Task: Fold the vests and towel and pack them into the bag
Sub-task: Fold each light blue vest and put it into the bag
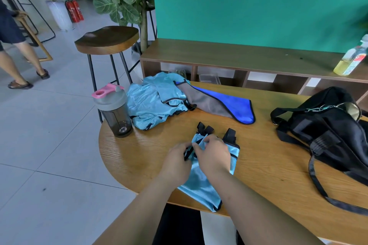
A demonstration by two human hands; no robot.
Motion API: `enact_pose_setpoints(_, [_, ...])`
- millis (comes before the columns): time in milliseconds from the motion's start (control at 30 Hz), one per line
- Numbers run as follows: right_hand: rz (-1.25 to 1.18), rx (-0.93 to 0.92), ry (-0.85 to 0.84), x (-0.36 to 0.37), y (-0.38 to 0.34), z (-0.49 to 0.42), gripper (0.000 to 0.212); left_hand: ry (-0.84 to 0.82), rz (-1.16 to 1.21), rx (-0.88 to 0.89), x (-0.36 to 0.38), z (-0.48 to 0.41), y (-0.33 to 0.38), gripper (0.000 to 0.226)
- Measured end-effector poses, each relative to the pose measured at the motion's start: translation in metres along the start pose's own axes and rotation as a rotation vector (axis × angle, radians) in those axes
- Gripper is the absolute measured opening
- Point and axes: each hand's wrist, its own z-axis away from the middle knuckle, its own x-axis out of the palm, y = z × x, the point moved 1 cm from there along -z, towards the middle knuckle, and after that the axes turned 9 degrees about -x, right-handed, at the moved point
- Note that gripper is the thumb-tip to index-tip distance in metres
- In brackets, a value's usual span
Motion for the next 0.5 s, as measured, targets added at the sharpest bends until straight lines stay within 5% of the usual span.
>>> enact_pose_setpoints(200, [0.007, 0.086, 0.042, 0.008, -0.009, -0.009, 0.02, -0.031, 0.08, 0.002, -0.004, -0.003, -0.008, 0.07])
enact_pose_setpoints(500, [-0.174, -0.04, 0.123, 0.012, -0.02, -0.003, 0.018, -0.065, 0.118, 0.054, -0.012, -0.002, -0.006, 0.07])
